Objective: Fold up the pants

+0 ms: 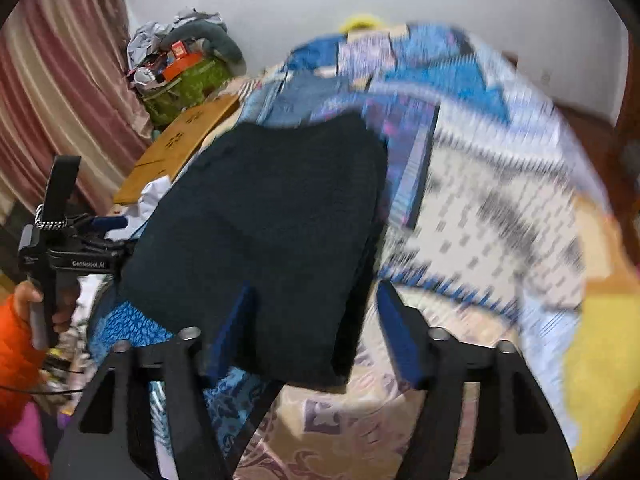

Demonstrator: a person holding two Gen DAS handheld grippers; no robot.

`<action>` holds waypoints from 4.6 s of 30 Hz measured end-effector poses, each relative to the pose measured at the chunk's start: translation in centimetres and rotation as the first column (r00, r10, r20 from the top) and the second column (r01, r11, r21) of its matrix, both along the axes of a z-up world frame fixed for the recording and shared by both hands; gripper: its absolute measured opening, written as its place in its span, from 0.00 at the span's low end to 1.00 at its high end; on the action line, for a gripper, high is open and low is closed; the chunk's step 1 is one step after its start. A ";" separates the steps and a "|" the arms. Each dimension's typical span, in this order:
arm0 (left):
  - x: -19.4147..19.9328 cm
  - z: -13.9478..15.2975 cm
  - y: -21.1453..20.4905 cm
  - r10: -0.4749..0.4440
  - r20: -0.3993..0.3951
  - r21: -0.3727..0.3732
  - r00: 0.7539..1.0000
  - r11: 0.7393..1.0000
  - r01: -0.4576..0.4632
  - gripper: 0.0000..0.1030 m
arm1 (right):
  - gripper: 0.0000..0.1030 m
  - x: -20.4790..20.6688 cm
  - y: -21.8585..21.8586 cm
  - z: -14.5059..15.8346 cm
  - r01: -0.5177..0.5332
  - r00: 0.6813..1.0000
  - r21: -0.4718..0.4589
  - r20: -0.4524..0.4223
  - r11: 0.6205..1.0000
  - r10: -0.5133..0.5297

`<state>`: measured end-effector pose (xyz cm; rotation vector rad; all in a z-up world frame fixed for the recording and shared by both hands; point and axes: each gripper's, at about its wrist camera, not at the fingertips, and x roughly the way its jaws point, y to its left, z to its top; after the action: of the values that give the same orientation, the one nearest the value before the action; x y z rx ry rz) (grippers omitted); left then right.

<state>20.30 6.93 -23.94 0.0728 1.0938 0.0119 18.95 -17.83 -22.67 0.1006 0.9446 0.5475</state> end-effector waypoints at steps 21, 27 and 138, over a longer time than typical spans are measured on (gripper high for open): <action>11.0 2.9 -4.9 -0.124 0.094 -0.024 0.988 0.992 0.126 0.99 | 0.55 9.0 1.1 3.4 -0.028 0.995 -0.044 0.093 0.999 0.032; 13.6 0.7 -5.9 -0.145 0.058 -0.055 0.988 0.987 0.148 0.99 | 0.55 12.0 2.3 1.4 -0.078 0.995 -0.085 0.056 0.993 0.083; 10.7 -2.2 -2.4 -0.158 -0.130 -0.448 0.979 0.890 0.084 0.91 | 0.72 8.4 0.4 -1.9 -0.087 0.978 0.132 -0.178 0.987 0.110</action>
<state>30.96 4.51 -26.11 -0.2725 1.2318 -0.3615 27.32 -17.41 -24.55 0.2199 1.1002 0.6971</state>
